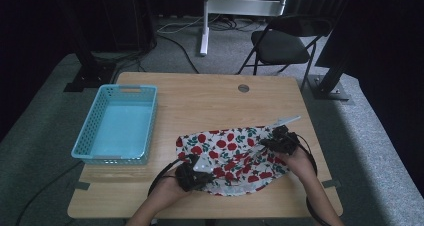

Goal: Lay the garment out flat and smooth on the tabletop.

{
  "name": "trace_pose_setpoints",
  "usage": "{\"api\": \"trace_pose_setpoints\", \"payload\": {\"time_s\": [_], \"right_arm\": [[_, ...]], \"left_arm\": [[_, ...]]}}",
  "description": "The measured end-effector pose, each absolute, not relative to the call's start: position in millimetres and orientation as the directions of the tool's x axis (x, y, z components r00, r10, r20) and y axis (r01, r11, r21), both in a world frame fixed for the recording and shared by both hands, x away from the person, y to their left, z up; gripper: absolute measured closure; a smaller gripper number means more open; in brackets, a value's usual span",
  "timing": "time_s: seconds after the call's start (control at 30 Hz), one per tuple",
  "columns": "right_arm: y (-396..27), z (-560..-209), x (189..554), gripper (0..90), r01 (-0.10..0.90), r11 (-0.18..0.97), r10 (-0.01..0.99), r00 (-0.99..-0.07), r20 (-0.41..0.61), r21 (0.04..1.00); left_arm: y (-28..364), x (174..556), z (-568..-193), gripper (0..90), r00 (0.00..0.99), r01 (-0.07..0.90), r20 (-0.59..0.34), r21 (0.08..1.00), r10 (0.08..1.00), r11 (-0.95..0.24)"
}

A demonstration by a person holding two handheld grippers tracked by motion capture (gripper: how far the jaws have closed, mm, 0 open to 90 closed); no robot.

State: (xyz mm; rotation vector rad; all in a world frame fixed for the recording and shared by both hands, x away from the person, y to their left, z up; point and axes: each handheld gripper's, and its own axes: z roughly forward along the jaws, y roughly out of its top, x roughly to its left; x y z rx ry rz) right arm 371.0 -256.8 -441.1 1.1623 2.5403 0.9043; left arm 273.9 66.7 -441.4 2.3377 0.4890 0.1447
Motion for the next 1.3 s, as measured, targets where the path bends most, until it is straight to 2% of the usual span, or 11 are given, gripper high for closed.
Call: {"api": "trace_pose_setpoints", "payload": {"time_s": [0.2,0.5,0.7,1.0,1.07,1.1,1.13,1.17,1.23,1.27,1.3], "right_arm": [[-268,-428,376,89.7,0.624,0.429,0.734,-0.662,0.151,0.653],[-269,-448,389,89.7,0.680,0.420,0.733,-0.645,0.217,0.600],[-270,-466,370,89.7,0.672,0.479,0.709,-0.676,0.202,0.565],[-266,-464,291,90.0,0.578,0.598,0.614,-0.776,0.147,0.556],[-263,-461,292,90.0,0.579,0.608,0.580,-0.791,0.193,0.544],[-262,-455,299,90.0,0.576,0.603,0.593,-0.787,0.174,0.552],[-265,-431,322,90.0,0.582,0.522,0.659,-0.739,0.138,0.623],[-272,-412,338,87.9,0.579,0.398,0.703,-0.691,0.169,0.712],[-292,-363,372,60.7,0.559,0.060,0.780,-0.543,0.311,0.827],[-297,-341,384,46.4,0.516,-0.014,0.820,-0.485,0.305,0.856],[-298,-332,388,41.7,0.503,-0.033,0.843,-0.450,0.295,0.863]], "left_arm": [[104,312,-421,89.1,0.765,0.464,-0.133,0.792,0.631,-0.396],[101,359,-465,88.9,0.679,0.603,-0.160,0.678,0.717,-0.420],[106,349,-474,88.8,0.725,0.594,-0.191,0.659,0.662,-0.461],[107,308,-466,89.1,0.837,0.513,-0.179,0.586,0.517,-0.627],[102,313,-459,89.4,0.811,0.523,-0.123,0.593,0.573,-0.613],[100,323,-439,89.4,0.725,0.503,-0.005,0.688,0.689,-0.523],[102,331,-422,88.9,0.661,0.479,-0.009,0.775,0.750,-0.413],[106,343,-397,82.7,0.569,0.435,-0.019,0.855,0.822,-0.282],[111,370,-351,45.7,0.370,0.380,0.007,0.911,0.929,-0.158],[115,376,-341,37.3,0.329,0.382,-0.018,0.917,0.944,-0.115],[122,384,-331,35.0,0.313,0.388,-0.075,0.920,0.947,-0.055]]}}
